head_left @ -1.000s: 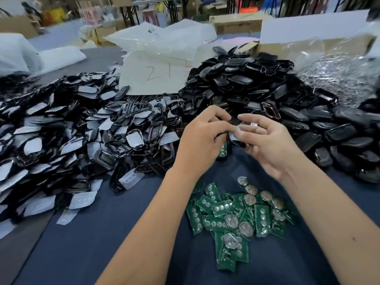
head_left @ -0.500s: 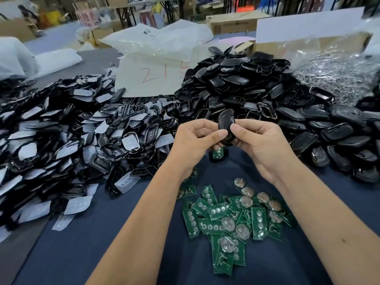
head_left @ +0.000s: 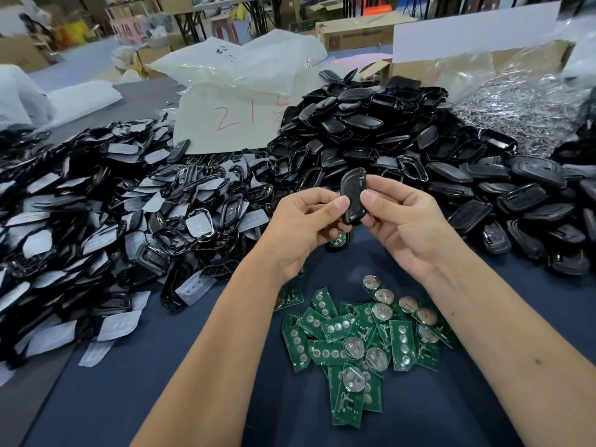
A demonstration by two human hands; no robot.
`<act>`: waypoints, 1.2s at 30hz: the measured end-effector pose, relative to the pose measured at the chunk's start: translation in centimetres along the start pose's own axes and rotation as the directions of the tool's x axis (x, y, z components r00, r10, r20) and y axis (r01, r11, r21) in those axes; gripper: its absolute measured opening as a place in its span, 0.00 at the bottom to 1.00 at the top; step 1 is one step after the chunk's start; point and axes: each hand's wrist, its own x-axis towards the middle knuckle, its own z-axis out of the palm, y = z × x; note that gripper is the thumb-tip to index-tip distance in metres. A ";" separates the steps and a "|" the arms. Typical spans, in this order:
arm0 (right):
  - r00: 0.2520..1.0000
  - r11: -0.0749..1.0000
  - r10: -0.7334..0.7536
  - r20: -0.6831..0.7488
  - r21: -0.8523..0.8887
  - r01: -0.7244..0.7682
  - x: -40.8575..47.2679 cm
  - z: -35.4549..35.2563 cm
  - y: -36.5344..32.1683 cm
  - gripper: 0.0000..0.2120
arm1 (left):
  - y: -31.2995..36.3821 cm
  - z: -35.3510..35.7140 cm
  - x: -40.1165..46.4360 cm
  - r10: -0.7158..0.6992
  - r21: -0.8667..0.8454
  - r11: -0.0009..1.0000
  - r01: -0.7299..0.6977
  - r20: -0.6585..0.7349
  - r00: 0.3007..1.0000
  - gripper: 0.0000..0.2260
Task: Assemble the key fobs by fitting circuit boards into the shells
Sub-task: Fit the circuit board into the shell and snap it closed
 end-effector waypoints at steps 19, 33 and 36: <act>0.985 0.985 -0.058 0.164 -0.151 0.083 0.0 -0.6 -0.3 0.18 | -0.4 0.1 0.2 0.074 0.039 0.997 -0.073 -0.020 0.997 0.07; 0.999 0.997 -0.050 -0.017 -0.056 0.049 0.4 0.1 0.4 0.11 | -1.0 0.6 0.5 0.130 0.110 0.986 -0.126 -0.031 0.991 0.06; 0.998 0.999 -0.054 0.013 -0.009 0.054 0.3 0.3 0.3 0.14 | -1.0 0.5 0.5 0.132 0.107 0.986 -0.129 -0.024 0.991 0.04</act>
